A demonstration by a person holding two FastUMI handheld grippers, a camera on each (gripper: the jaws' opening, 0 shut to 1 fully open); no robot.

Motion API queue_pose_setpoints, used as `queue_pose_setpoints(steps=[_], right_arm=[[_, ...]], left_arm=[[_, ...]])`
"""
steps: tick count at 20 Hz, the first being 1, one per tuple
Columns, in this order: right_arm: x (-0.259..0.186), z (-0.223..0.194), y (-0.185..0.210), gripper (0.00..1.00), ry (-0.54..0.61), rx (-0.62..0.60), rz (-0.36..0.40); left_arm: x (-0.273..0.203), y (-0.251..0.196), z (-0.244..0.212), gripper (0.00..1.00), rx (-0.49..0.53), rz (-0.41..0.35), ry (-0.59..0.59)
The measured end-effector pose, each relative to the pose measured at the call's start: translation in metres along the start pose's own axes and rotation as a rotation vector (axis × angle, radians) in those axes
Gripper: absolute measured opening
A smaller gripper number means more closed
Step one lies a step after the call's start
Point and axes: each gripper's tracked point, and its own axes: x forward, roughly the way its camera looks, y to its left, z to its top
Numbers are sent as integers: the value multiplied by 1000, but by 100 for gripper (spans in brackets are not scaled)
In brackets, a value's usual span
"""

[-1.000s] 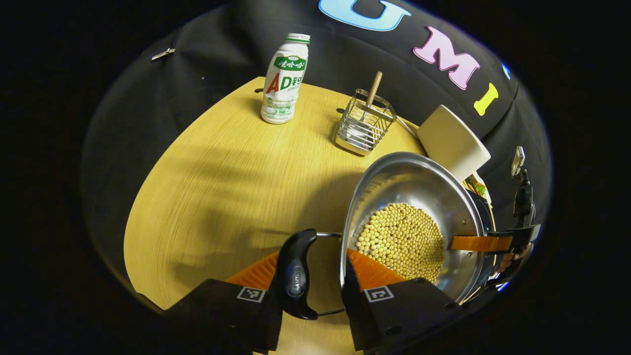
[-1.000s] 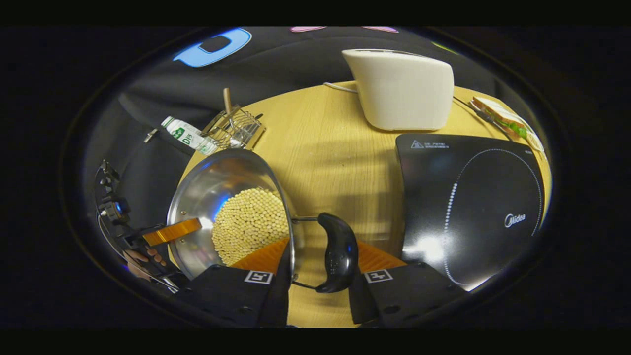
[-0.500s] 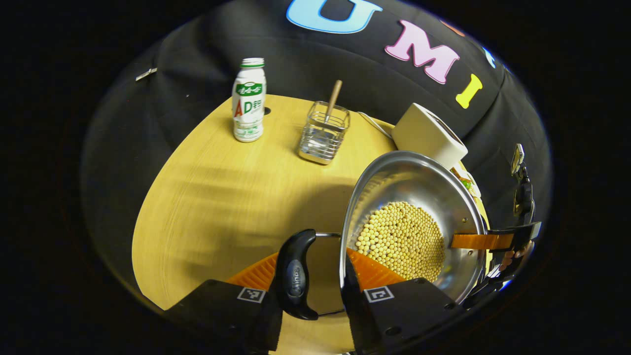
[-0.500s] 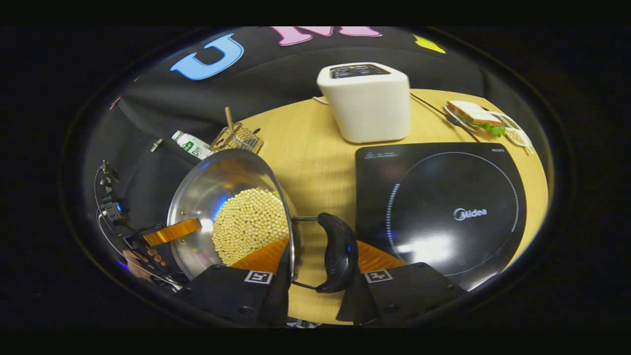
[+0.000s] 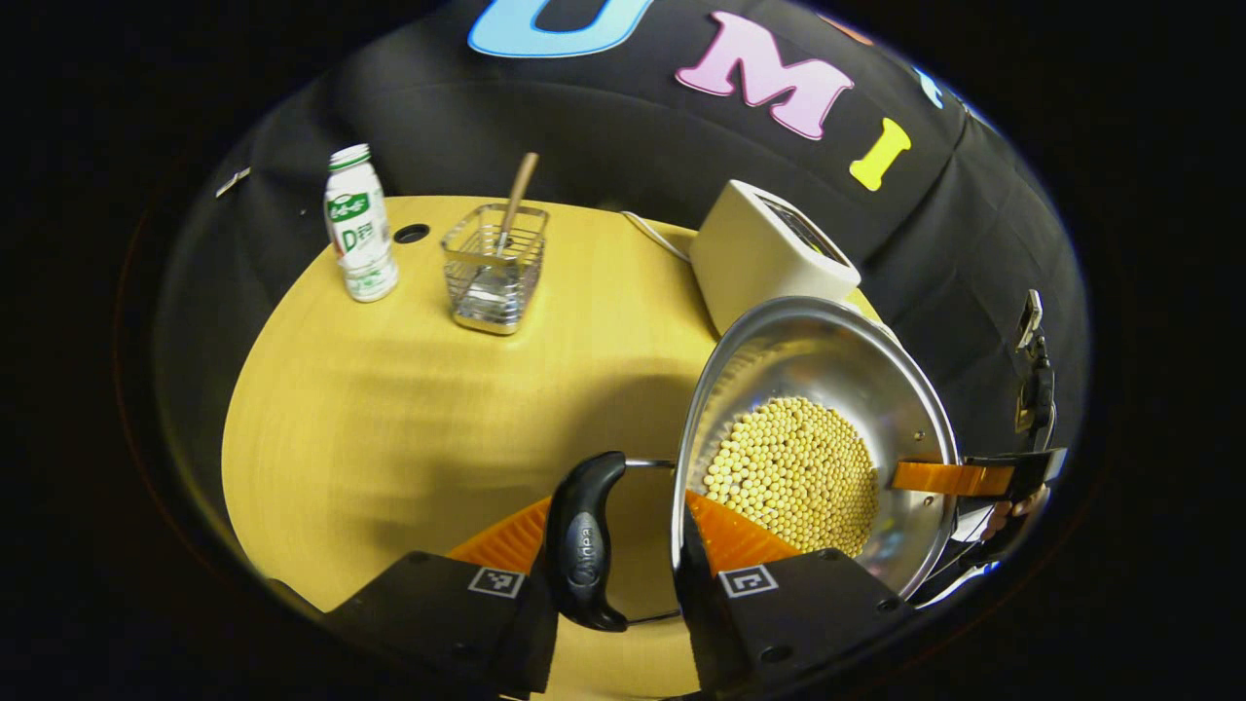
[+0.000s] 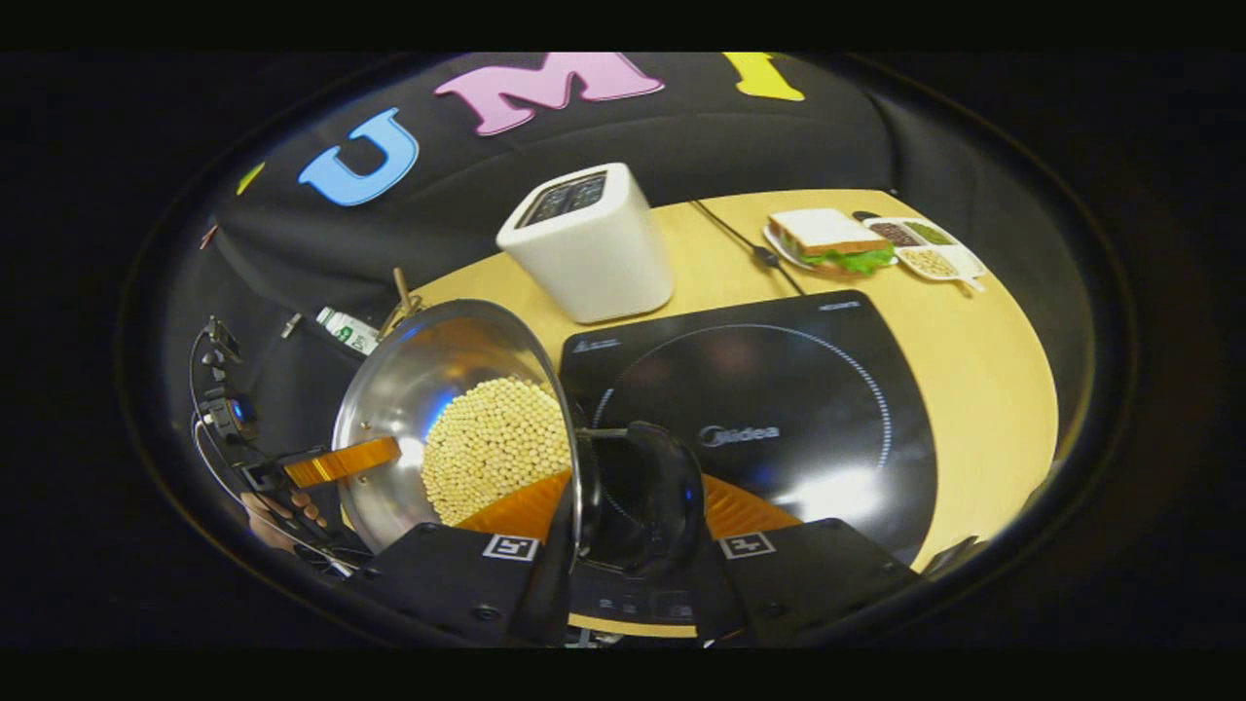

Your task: First push the handle of the pot to place it horizontally, then grasp the pot with both hands and set it on the induction cooktop.

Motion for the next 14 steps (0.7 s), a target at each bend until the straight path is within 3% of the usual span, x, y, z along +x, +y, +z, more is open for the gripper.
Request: queue_pose_setpoints(steps=[14], right_arm=[[-21,24,-99,52,-10,76,-24]], left_arm=[[43,-103,7,58,45,-19,31]])
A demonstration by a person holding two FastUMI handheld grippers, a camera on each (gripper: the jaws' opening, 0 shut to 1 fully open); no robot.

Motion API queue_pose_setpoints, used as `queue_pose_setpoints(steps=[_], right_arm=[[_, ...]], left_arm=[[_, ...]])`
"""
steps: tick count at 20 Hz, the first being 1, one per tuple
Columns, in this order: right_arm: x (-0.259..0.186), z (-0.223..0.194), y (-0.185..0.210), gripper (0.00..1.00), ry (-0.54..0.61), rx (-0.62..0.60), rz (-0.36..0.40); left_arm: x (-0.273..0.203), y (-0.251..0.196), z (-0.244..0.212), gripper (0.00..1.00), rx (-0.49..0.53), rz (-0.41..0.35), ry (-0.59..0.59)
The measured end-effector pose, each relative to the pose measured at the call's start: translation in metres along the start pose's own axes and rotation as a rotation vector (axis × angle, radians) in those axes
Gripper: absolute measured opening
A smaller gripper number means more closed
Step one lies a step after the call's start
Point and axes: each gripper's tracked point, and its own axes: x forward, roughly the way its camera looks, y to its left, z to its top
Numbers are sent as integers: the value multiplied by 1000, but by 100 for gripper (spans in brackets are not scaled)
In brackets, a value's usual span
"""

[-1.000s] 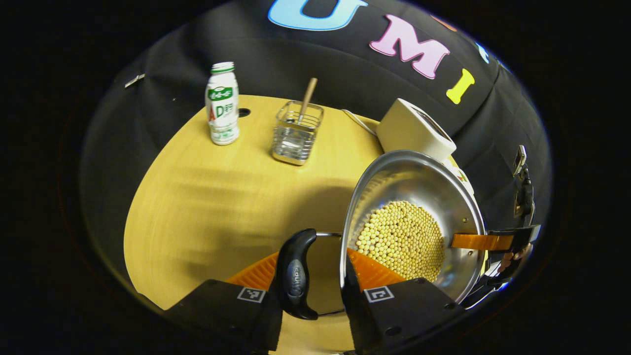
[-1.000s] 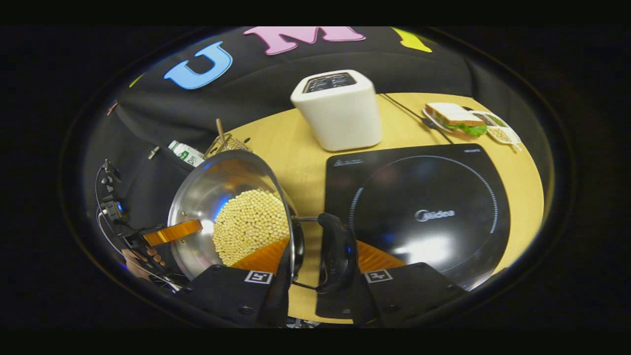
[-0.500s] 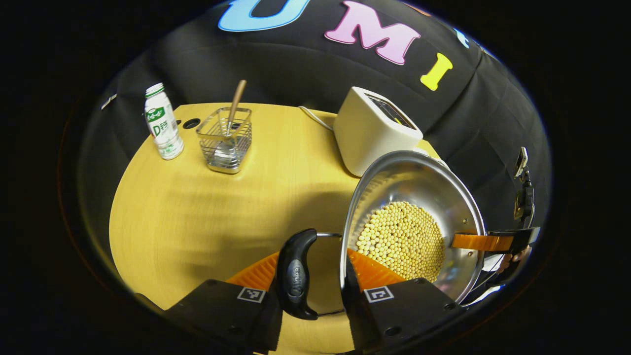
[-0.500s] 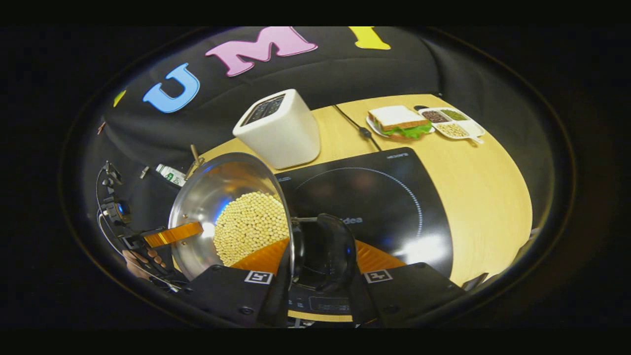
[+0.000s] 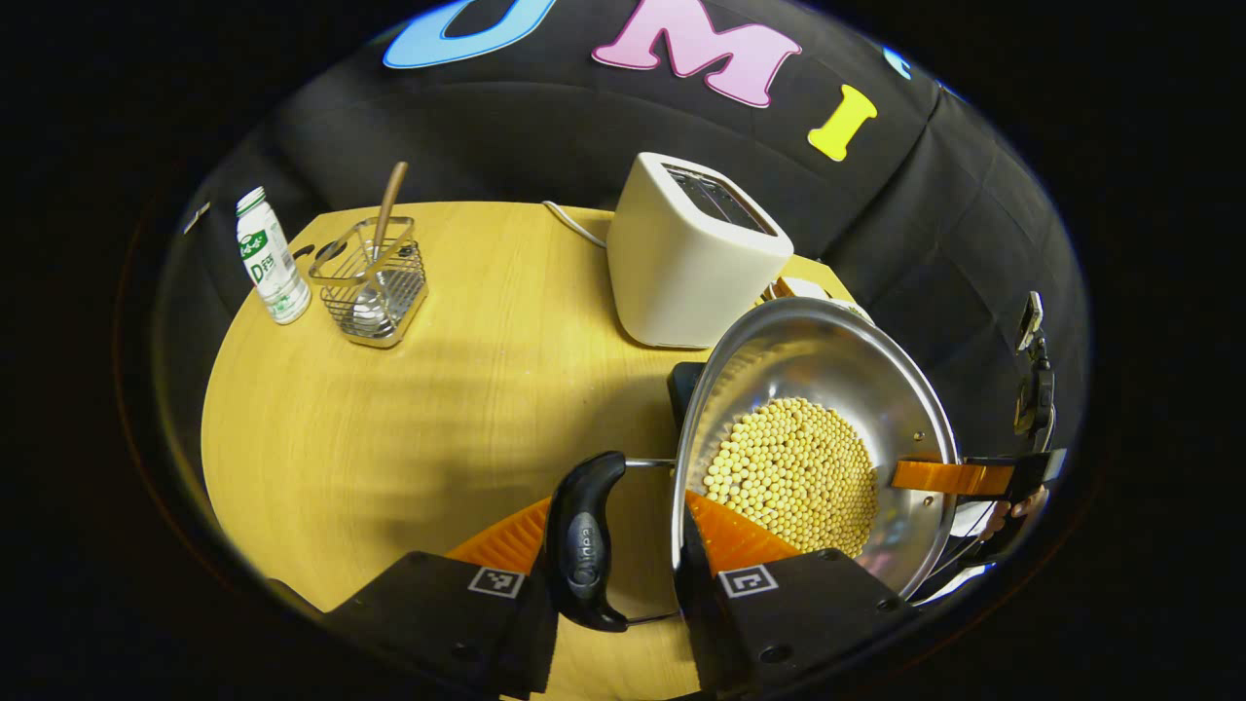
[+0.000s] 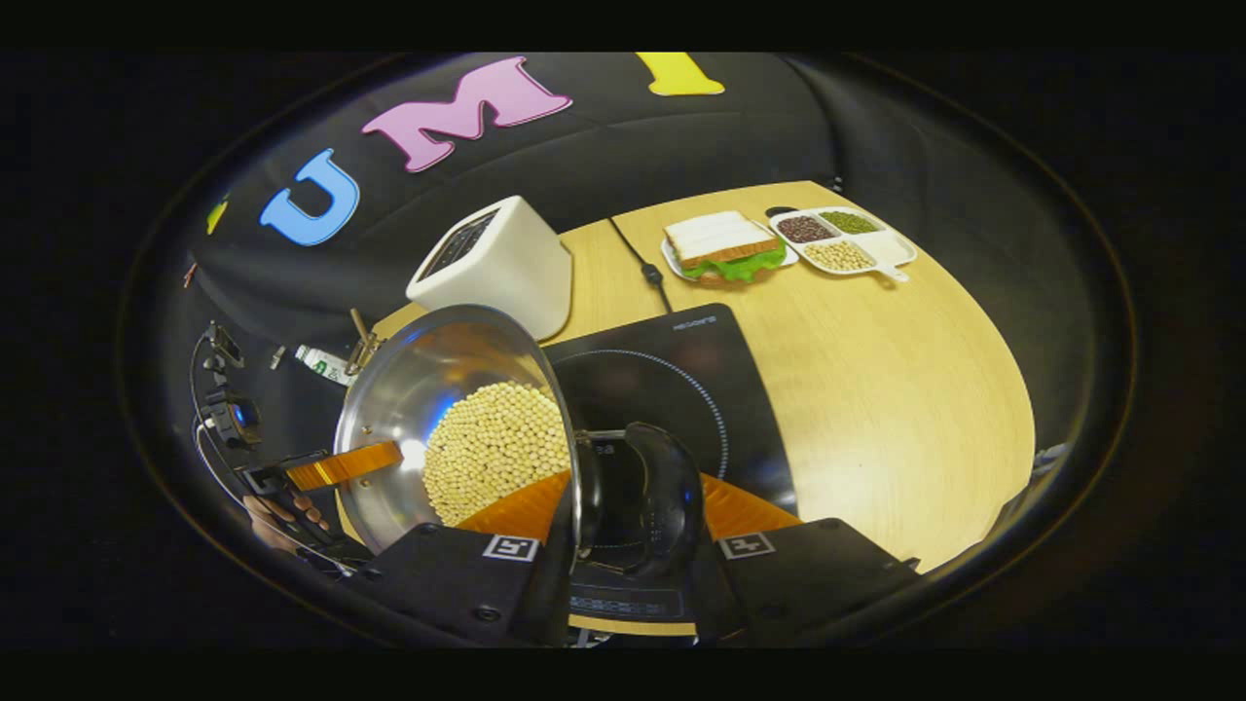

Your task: First push the handle of the pot to place it horizontally, then grasp the pot with both hands and set it on the induction cooktop.

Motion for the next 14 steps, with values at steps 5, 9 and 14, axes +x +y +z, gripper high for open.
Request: queue_pose_setpoints(steps=[5,9,14], right_arm=[[5,15,-27,52,0,7,-10],[7,21,-41,52,11,24,-22],[20,31,-56,52,12,37,-15]], left_arm=[[19,-22,1,57,-12,-5,-2],[40,-38,3,58,-11,-5,15],[49,-45,10,58,-17,1,-2]])
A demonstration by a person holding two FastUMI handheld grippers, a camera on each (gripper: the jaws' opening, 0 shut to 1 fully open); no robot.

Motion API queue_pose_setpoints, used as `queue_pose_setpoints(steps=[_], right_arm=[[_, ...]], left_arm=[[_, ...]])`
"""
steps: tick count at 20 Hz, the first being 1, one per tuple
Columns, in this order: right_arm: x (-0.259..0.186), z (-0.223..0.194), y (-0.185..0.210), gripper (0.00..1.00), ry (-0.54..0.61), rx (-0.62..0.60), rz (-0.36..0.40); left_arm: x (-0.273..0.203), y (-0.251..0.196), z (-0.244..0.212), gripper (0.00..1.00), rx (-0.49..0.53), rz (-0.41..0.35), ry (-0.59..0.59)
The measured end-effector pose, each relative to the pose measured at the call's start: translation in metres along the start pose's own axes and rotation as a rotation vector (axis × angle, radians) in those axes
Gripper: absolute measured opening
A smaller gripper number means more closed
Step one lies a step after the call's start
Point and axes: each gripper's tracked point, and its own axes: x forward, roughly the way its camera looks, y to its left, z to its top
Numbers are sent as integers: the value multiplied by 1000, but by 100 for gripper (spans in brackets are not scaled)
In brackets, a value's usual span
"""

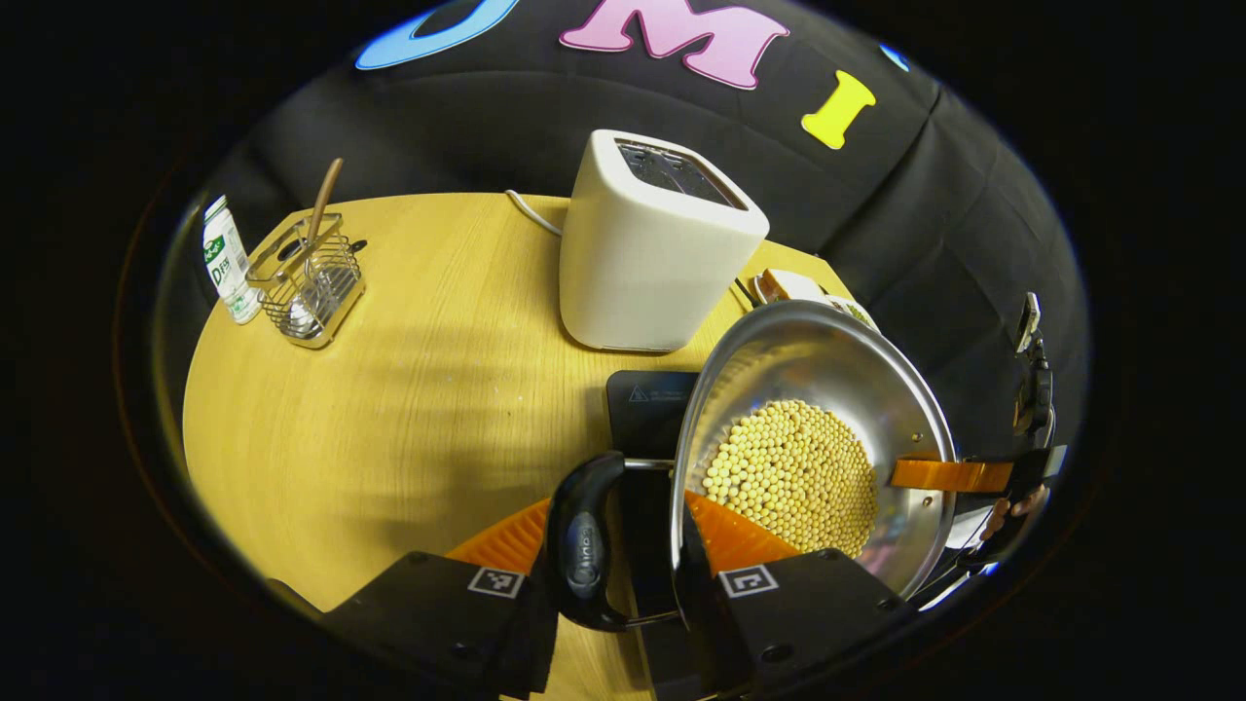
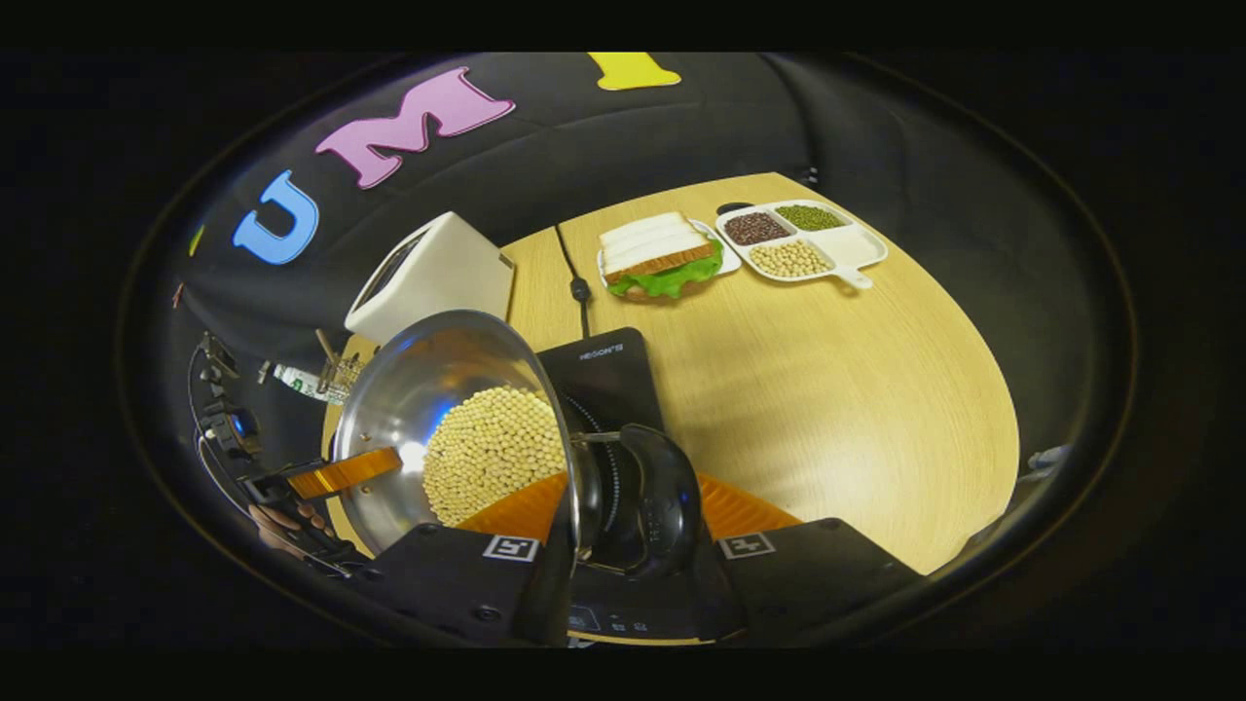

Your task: First push the handle of the pot to place it horizontally, then grasp the pot with both hands and set it on the induction cooktop.

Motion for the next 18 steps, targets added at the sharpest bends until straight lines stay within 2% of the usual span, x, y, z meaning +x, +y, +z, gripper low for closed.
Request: queue_pose_setpoints(steps=[8,15,18], right_arm=[[6,2,-3,54,-1,4,17],[3,5,-4,59,-21,-20,-20],[-4,11,-12,68,-41,-11,-39]], left_arm=[[4,-1,-2,61,1,15,10],[3,-2,-2,62,-8,32,20],[-3,-1,3,65,25,58,4]])
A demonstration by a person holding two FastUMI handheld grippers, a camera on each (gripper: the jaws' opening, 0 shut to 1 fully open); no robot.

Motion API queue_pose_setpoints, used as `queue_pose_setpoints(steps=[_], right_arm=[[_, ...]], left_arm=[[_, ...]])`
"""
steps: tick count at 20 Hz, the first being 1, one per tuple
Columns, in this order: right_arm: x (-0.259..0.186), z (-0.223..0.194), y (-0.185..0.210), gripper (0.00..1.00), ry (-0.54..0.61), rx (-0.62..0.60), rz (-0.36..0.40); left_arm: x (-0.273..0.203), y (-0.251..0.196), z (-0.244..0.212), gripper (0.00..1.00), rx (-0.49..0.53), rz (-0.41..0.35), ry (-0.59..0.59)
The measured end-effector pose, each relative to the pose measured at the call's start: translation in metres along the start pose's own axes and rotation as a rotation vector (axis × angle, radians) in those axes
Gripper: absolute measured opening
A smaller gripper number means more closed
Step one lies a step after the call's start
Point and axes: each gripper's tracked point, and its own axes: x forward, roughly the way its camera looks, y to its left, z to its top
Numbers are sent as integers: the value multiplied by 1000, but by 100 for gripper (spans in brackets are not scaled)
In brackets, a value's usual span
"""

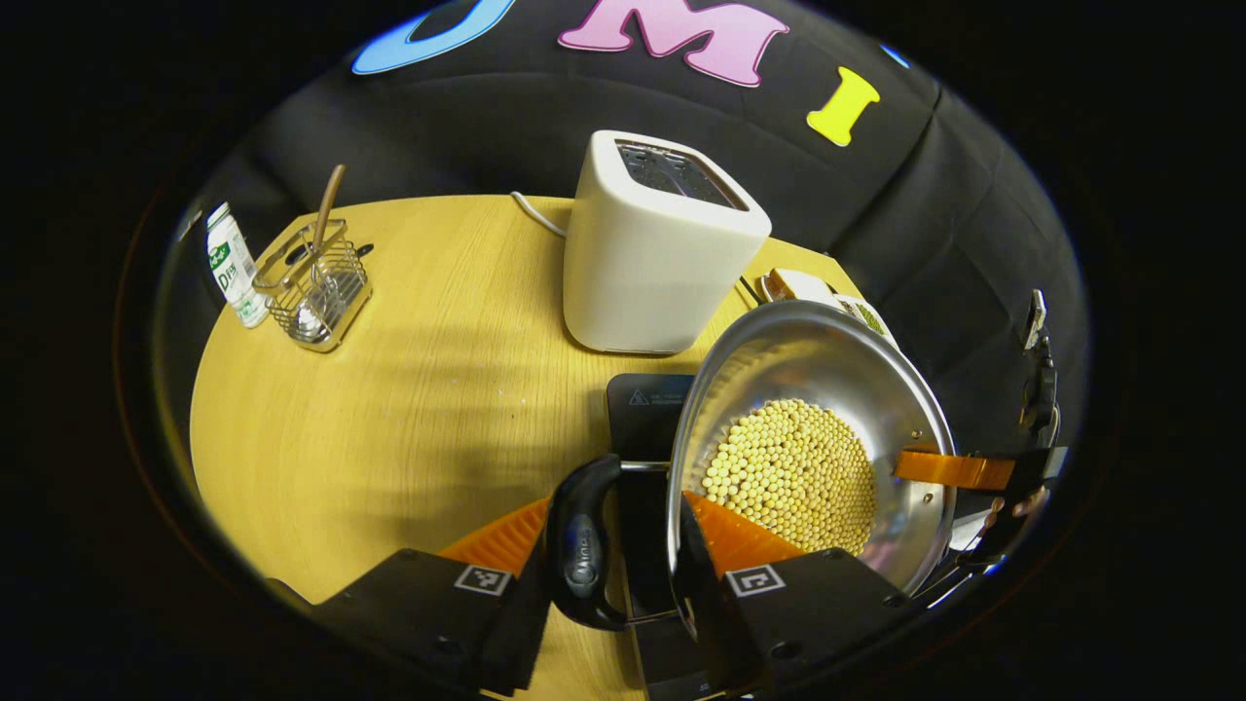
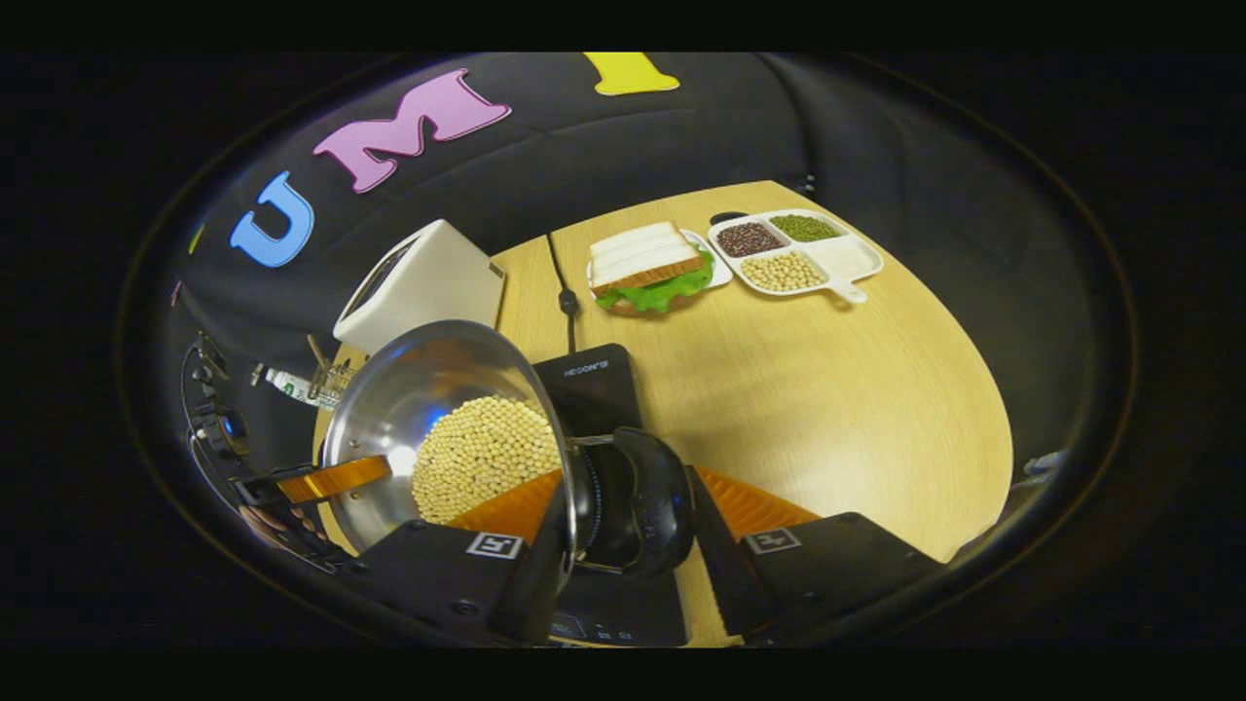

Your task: First push the handle of the pot to place it horizontally, then grasp the pot with both hands and set it on the induction cooktop.

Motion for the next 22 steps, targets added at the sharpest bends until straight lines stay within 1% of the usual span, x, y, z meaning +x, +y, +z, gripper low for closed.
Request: queue_pose_setpoints(steps=[1,2,3,4,5,7,10,12,15,16,18,19,22], right_arm=[[-2,3,-3,74,-4,15,-8],[-6,5,-6,79,-14,31,-11],[-9,11,-5,93,-27,42,-11],[-13,14,-6,98,-39,43,-14],[-19,18,-7,99,-54,36,-19],[-34,25,-7,99,-95,9,-30],[-64,38,-4,99,-168,-12,-33],[-89,50,-2,99,-238,-27,-34],[-137,66,-13,99,-350,-84,-89],[-156,72,-16,99,-394,-97,-110],[-193,86,-20,99,-499,-121,-143],[-210,90,-21,99,-546,-128,-153],[-253,90,-20,99,-652,-89,-153]], left_arm=[[-5,2,6,68,13,16,-21],[-10,5,12,87,19,36,-41],[-16,7,16,92,20,46,-52],[-19,7,20,98,14,55,-59],[-24,7,23,96,8,57,-68],[-37,5,31,96,10,74,-99],[-64,3,44,96,53,108,-161],[-96,1,55,96,49,126,-223],[-149,-9,74,96,41,131,-335],[-168,-6,78,95,49,150,-376],[-207,5,87,96,57,219,-465],[-226,4,88,96,58,231,-501],[-268,3,80,96,67,239,-573]])
